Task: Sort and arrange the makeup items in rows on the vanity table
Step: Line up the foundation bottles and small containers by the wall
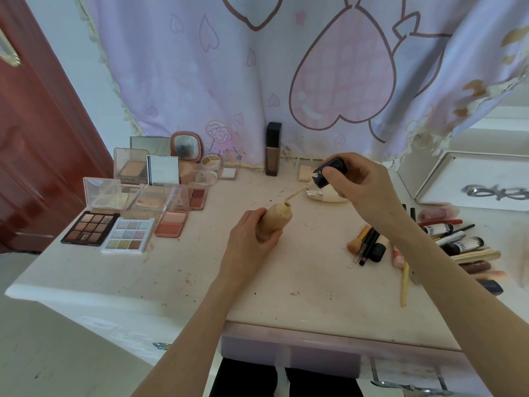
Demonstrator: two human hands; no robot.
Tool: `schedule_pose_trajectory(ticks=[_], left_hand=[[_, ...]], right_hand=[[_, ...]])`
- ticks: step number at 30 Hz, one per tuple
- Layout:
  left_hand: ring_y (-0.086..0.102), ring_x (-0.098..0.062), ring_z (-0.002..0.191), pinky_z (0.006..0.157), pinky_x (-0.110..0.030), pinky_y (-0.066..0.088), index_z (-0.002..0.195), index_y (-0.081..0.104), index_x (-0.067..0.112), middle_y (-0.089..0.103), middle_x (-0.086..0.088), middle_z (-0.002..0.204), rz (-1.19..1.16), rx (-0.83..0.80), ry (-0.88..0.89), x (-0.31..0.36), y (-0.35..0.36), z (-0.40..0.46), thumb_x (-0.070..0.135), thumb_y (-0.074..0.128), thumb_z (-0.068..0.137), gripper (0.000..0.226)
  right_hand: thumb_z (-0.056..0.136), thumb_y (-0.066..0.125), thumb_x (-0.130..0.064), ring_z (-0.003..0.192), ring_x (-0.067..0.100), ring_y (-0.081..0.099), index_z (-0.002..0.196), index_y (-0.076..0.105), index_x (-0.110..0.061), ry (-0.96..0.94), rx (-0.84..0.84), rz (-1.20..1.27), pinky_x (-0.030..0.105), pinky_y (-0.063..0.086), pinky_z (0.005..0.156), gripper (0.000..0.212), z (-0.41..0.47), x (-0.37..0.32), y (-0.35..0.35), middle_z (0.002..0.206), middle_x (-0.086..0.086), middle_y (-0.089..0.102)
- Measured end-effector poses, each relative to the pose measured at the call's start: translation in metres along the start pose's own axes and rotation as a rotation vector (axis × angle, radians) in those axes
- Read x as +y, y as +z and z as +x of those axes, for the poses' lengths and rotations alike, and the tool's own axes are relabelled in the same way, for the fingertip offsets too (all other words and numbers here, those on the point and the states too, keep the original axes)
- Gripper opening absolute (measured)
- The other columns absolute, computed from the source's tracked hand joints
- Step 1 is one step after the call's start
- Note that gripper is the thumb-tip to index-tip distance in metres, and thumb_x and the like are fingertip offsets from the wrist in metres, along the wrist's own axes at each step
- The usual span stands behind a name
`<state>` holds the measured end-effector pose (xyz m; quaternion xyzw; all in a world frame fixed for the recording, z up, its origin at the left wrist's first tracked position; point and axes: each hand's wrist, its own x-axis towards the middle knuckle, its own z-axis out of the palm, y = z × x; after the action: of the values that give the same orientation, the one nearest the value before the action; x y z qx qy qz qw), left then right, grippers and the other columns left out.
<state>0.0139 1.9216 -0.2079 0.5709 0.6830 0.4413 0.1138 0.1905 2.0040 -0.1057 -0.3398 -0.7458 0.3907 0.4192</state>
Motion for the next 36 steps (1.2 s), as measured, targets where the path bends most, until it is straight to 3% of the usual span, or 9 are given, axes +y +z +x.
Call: schedule_pose_trajectory(ticks=[3, 7, 12, 15, 19, 23, 25, 30, 36], left_hand=[[0.042, -0.007, 0.099, 0.079, -0.010, 0.030, 0.121, 0.054, 0.012, 0.049, 0.012, 0.102, 0.050, 0.017, -0.020, 0.000, -0.002, 0.001, 0.028, 0.068, 0.081, 0.045], [0.043, -0.012, 0.096, 0.069, -0.014, 0.032, 0.119, 0.054, 0.015, 0.041, 0.024, 0.088, -0.012, 0.007, -0.135, -0.002, -0.003, 0.002, 0.033, 0.067, 0.081, 0.044], [0.051, -0.011, 0.090, 0.071, -0.017, 0.036, 0.122, 0.053, 0.017, 0.057, 0.006, 0.102, -0.072, 0.034, -0.230, -0.007, -0.007, 0.018, 0.038, 0.066, 0.081, 0.048], [0.053, -0.011, 0.090, 0.076, -0.019, 0.036, 0.119, 0.056, 0.015, 0.057, 0.007, 0.100, -0.113, 0.100, -0.263, -0.011, -0.013, 0.037, 0.033, 0.069, 0.080, 0.045], [0.052, -0.007, 0.084, 0.066, -0.009, 0.033, 0.112, 0.060, 0.013, 0.059, 0.007, 0.095, -0.117, 0.169, -0.302, -0.020, -0.017, 0.061, 0.028, 0.072, 0.078, 0.039], [0.052, -0.009, 0.084, 0.072, -0.016, 0.034, 0.109, 0.061, 0.013, 0.057, 0.007, 0.093, -0.107, 0.204, -0.320, -0.027, -0.013, 0.081, 0.025, 0.073, 0.077, 0.036], [0.052, -0.010, 0.083, 0.074, -0.019, 0.034, 0.107, 0.061, 0.013, 0.058, 0.006, 0.092, -0.102, 0.224, -0.340, -0.030, -0.010, 0.088, 0.025, 0.073, 0.077, 0.035], [0.052, -0.013, 0.084, 0.073, -0.022, 0.035, 0.103, 0.061, 0.013, 0.059, 0.002, 0.092, -0.087, 0.267, -0.350, -0.037, -0.005, 0.100, 0.025, 0.073, 0.076, 0.032], [0.051, -0.017, 0.086, 0.073, -0.023, 0.034, 0.092, 0.055, 0.017, 0.056, -0.001, 0.092, -0.084, 0.292, -0.354, -0.039, -0.004, 0.098, 0.023, 0.074, 0.075, 0.027]], right_hand=[[0.091, 0.056, -0.017, 0.057, 0.012, 0.047, 0.091, 0.066, -0.014, 0.150, 0.091, 0.293, 0.020, 0.039, 0.053, 0.010, -0.002, 0.008, 0.003, 0.069, 0.007, 0.058], [0.092, 0.053, -0.009, 0.058, 0.013, 0.062, 0.094, 0.062, -0.008, 0.410, 0.152, 0.722, 0.018, 0.045, 0.049, 0.009, -0.002, 0.019, 0.013, 0.064, 0.003, 0.067], [0.091, 0.055, -0.009, 0.063, 0.011, 0.054, 0.103, 0.062, -0.007, 0.521, 0.096, 0.741, 0.017, 0.040, 0.046, 0.014, 0.002, 0.040, 0.031, 0.083, 0.006, 0.073], [0.094, 0.052, -0.010, 0.065, 0.007, 0.046, 0.100, 0.064, -0.015, 0.491, 0.054, 0.672, 0.016, 0.035, 0.049, 0.014, 0.009, 0.050, 0.045, 0.089, 0.002, 0.073], [0.093, 0.051, -0.005, 0.075, 0.008, 0.053, 0.098, 0.063, -0.019, 0.425, 0.037, 0.487, 0.019, 0.038, 0.057, 0.019, 0.023, 0.057, 0.064, 0.090, -0.001, 0.070], [0.088, 0.060, -0.007, 0.071, 0.006, 0.060, 0.104, 0.062, -0.010, 0.383, 0.026, 0.312, 0.011, 0.046, 0.057, 0.016, 0.042, 0.060, 0.082, 0.085, -0.005, 0.067], [0.085, 0.065, -0.014, 0.075, 0.006, 0.060, 0.099, 0.059, -0.019, 0.383, 0.014, 0.180, 0.007, 0.043, 0.058, 0.017, 0.051, 0.062, 0.090, 0.087, -0.007, 0.064], [0.079, 0.070, -0.017, 0.092, 0.015, 0.059, 0.101, 0.058, -0.018, 0.307, -0.009, -0.103, 0.025, 0.045, 0.081, 0.025, 0.074, 0.075, 0.107, 0.095, -0.003, 0.061], [0.079, 0.067, -0.026, 0.104, 0.021, 0.049, 0.106, 0.062, -0.021, 0.254, -0.061, -0.422, 0.029, 0.037, 0.077, 0.028, 0.089, 0.094, 0.117, 0.101, 0.002, 0.064]])
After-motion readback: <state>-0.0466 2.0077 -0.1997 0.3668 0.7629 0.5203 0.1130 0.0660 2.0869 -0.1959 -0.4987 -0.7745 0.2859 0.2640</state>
